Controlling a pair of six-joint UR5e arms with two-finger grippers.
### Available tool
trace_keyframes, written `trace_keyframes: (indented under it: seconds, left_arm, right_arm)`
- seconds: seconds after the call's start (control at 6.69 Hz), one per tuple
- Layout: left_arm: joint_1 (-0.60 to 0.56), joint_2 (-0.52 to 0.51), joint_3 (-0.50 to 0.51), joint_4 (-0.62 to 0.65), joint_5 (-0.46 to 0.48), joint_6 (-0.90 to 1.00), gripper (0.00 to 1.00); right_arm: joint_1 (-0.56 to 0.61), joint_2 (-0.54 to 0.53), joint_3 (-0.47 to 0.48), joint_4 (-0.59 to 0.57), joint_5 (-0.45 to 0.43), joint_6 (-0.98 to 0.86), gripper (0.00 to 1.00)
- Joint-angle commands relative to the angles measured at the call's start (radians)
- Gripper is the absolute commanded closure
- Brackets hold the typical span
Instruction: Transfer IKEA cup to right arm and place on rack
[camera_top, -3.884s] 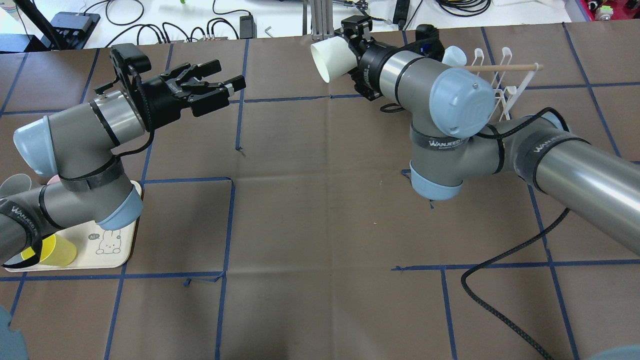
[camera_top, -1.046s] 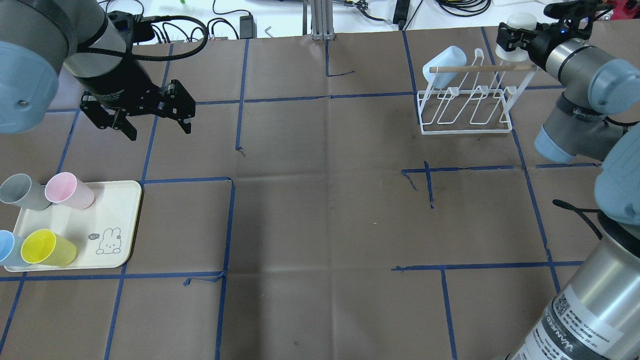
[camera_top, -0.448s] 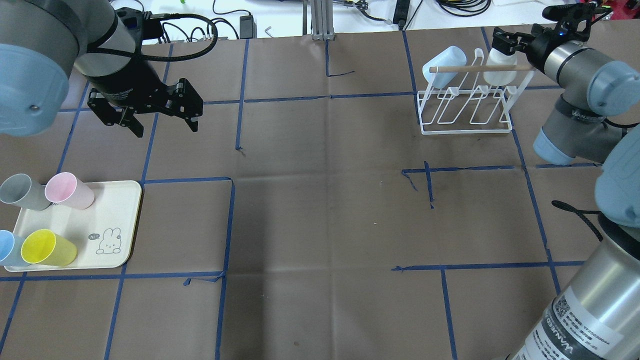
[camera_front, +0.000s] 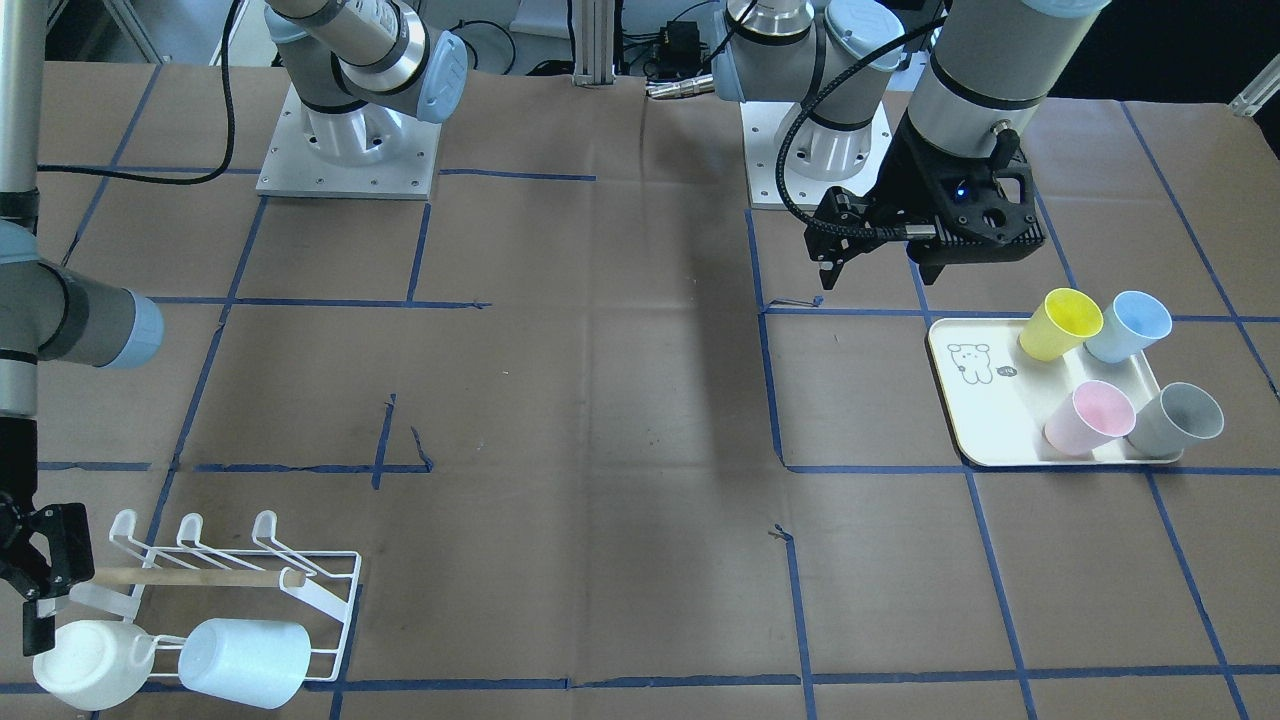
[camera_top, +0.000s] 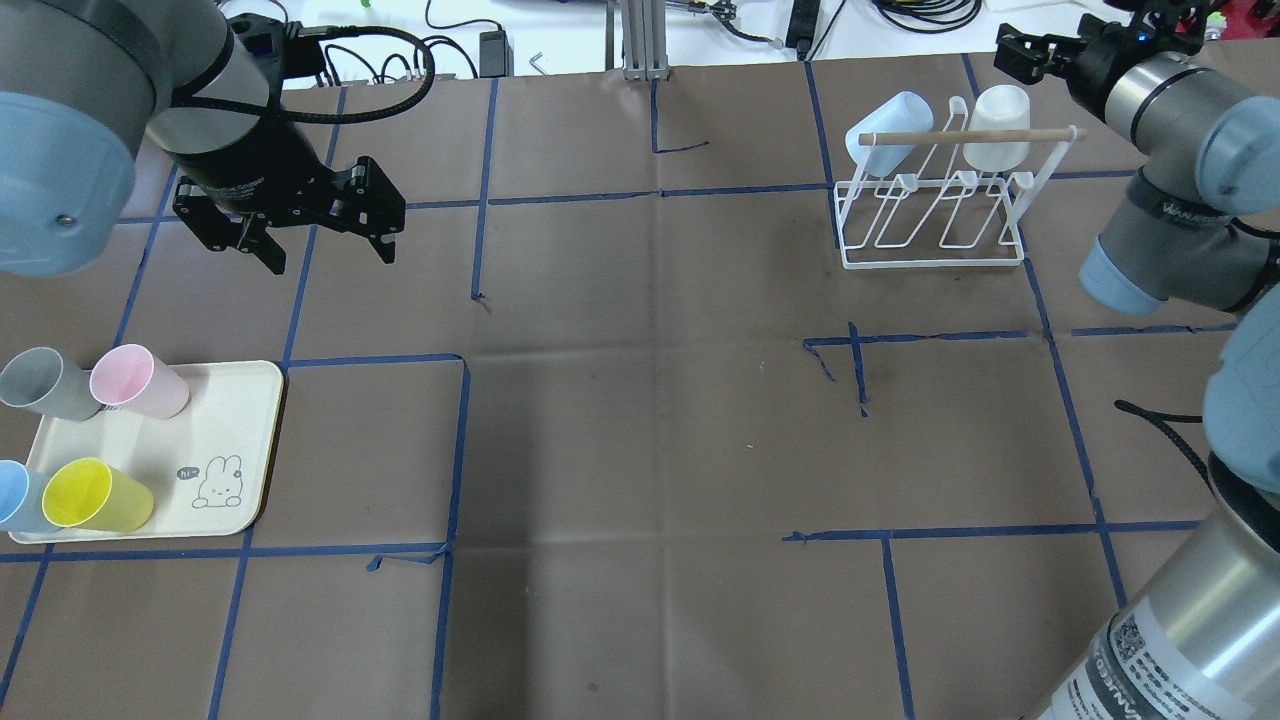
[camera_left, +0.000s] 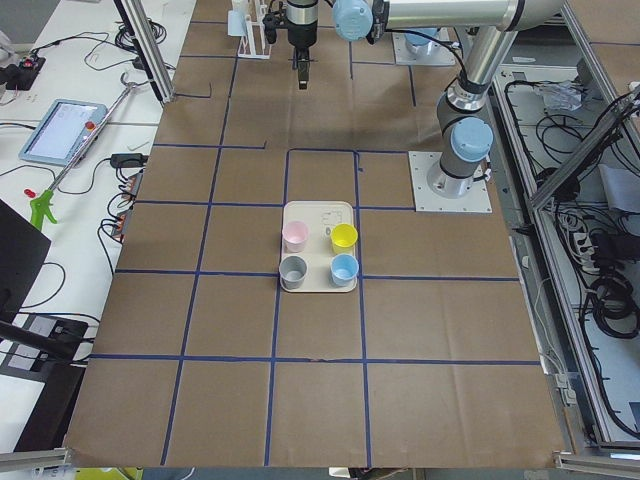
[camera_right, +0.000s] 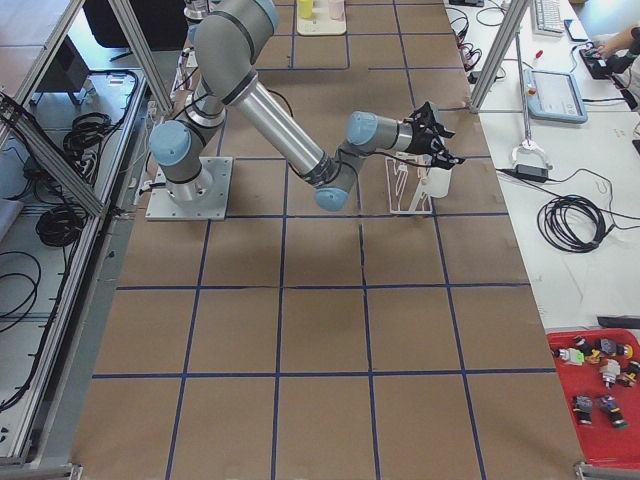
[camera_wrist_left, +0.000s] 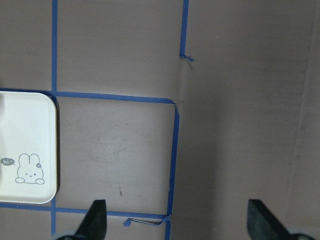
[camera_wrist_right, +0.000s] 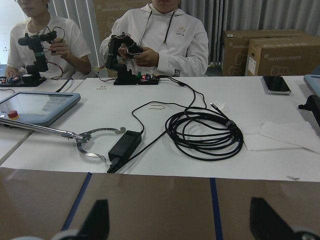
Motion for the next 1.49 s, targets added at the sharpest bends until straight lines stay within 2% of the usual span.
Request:
trace_keyframes:
  seconds: [0.0,0.3,0.6,0.9,1.05,1.2,1.34]
  left_arm:
    - [0.007,0.001,0.000,0.003,-0.001,-0.002,0.01]
    - [0.007,0.003,-0.005,0.012,-0.001,0.000,0.01]
    - [0.007,0.003,-0.005,0.014,-0.001,0.000,0.01]
    - [0.007,0.003,-0.008,0.014,-0.001,0.002,0.01]
    - [0.007,0.003,-0.008,0.014,-0.001,0.000,0.01]
    - [0.007,0.004,-0.008,0.014,-0.001,0.000,0.01]
    - [0.007,0.004,-0.008,0.014,-0.001,-0.002,0.01]
  right_arm:
    - [0.089,-0.111,-0.001,0.207,0.000,0.001,0.00]
    - [0.115,-0.224,-0.006,0.521,-0.008,-0.011,0.00]
    - [0.187,-0.323,-0.014,0.806,-0.131,-0.002,0.00]
    - [0.247,-0.434,-0.070,1.228,-0.192,0.004,0.00]
    - [0.249,-0.461,-0.111,1.366,-0.192,0.043,0.00]
    - [0.264,-0.485,-0.126,1.445,-0.196,0.136,0.00]
    - [0.297,-0.510,-0.124,1.510,-0.268,0.168,0.00]
